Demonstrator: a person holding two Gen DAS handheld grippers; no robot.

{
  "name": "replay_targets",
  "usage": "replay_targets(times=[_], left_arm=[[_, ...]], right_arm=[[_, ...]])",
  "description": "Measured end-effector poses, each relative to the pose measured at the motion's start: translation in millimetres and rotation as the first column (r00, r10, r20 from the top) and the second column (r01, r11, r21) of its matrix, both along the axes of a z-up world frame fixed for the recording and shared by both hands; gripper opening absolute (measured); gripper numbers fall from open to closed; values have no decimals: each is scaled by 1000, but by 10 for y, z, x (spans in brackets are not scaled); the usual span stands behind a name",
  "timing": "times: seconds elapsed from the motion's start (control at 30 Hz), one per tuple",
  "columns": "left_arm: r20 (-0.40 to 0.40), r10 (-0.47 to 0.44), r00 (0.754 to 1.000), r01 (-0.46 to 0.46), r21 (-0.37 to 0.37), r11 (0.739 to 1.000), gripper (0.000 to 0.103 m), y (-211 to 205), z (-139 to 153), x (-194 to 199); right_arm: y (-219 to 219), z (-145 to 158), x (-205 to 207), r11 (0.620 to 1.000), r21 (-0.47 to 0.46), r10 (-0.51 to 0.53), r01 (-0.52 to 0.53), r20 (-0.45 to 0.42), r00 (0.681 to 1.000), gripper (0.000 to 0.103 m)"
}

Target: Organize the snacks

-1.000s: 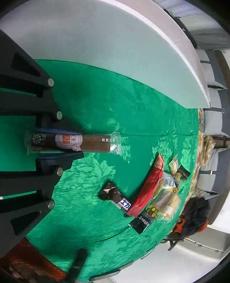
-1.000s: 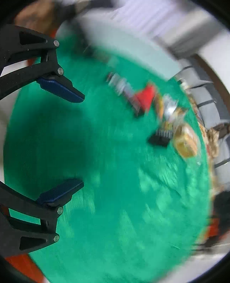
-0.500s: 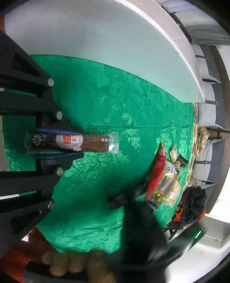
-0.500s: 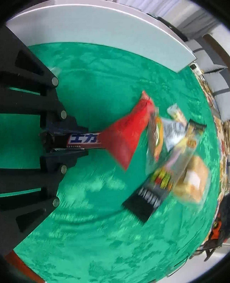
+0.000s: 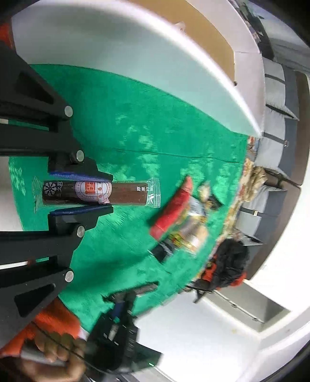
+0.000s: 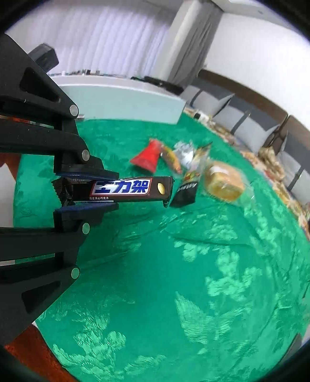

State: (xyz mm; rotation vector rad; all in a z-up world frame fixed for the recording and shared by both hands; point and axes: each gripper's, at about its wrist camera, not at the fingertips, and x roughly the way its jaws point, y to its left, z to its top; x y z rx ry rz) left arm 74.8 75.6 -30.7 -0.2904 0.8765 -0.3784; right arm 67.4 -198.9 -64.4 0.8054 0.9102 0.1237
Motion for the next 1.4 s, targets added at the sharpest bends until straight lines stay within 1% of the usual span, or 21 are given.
replay_targets(times=[0.13, 0.23, 0.33, 0.4, 0.5, 0.53, 0.57, 0.6, 0.63, 0.7, 0.8, 0.87, 0.9, 0.97, 1.03, 1.1, 1.2, 1.27, 1.3, 1.37, 1.4], left_arm=[[44, 49, 998, -44, -108, 993, 18, 249, 373, -42], [87, 132, 987, -117, -164, 979, 18, 671, 669, -47], [117, 231, 966, -214, -147, 966, 18, 1182, 855, -22], [117, 300, 947, -287, -114, 951, 18, 1521, 895, 13], [91, 404, 910, -396, -89, 914, 18, 2034, 873, 56], [87, 439, 894, -434, -69, 898, 24, 2155, 860, 59], [73, 480, 874, -479, -32, 877, 44, 2312, 820, 84], [54, 504, 862, -504, -12, 863, 60, 2423, 773, 84], [45, 524, 851, -525, 0, 851, 84, 2478, 723, 102], [56, 558, 828, -560, 15, 829, 87, 2571, 683, 53], [73, 550, 832, -552, 13, 834, 89, 2498, 669, -31], [78, 519, 851, -521, 8, 854, 89, 2359, 689, -80], [82, 485, 871, -487, 1, 873, 89, 2197, 694, -79], [91, 421, 902, -422, -14, 907, 89, 1938, 783, -114], [99, 333, 938, -332, -28, 943, 89, 1558, 842, -112], [100, 231, 968, -229, -34, 973, 89, 1094, 842, -100], [68, 88, 994, -88, 2, 996, 96, 413, 642, -45], [20, 27, 999, -28, 61, 998, 96, 45, 405, 73], [-3, 10, 1000, -10, 102, 995, 96, -121, 257, 162], [-42, 11, 999, -4, 180, 984, 96, -378, -20, 387], [-57, 20, 998, -8, 201, 980, 96, -450, -117, 487]], right_arm=[[230, 266, 67, 999, 8, 50, -51, 58, 997, 18], [685, 593, 282, 990, 17, 135, -139, 127, 983, 18], [1298, 1039, 447, 964, 15, 258, -267, 214, 942, 18], [1846, 1294, 606, 928, 4, 359, -372, 256, 898, 18], [2531, 1454, 721, 874, 1, 468, -486, 269, 842, 21], [2728, 1450, 768, 857, 2, 497, -516, 262, 827, 24], [2957, 1413, 819, 837, 1, 531, -548, 241, 812, 30], [3119, 1366, 857, 821, -3, 558, -571, 218, 800, 51], [3225, 1317, 879, 807, -6, 580, -590, 198, 791, 61], [3316, 1228, 890, 804, -29, 589, -593, 174, 790, 64], [3075, 1102, 895, 835, -101, 550, -541, 182, 815, 65], [2759, 955, 872, 856, -200, 509, -477, 166, 845, 65], [2548, 839, 821, 861, -276, 477, -427, 149, 866, 65], [2116, 573, 693, 842, -425, 410, -331, 105, 906, 65], [1616, 259, 550, 796, -551, 334, -250, 55, 941, 65], [1164, 6, 446, 751, -632, 264, -192, 20, 964, 65], [517, -214, 212, 702, -704, 152, -104, 6, 988, 65], [172, -322, 111, 695, -717, 87, -52, 12, 996, 65], [35, -296, 107, 710, -704, 45, -21, 16, 999, 67], [-196, -241, 103, 789, -612, -33, 51, 41, 999, 67], [-228, -221, 114, 797, -600, -44, 71, 59, 997, 67]])
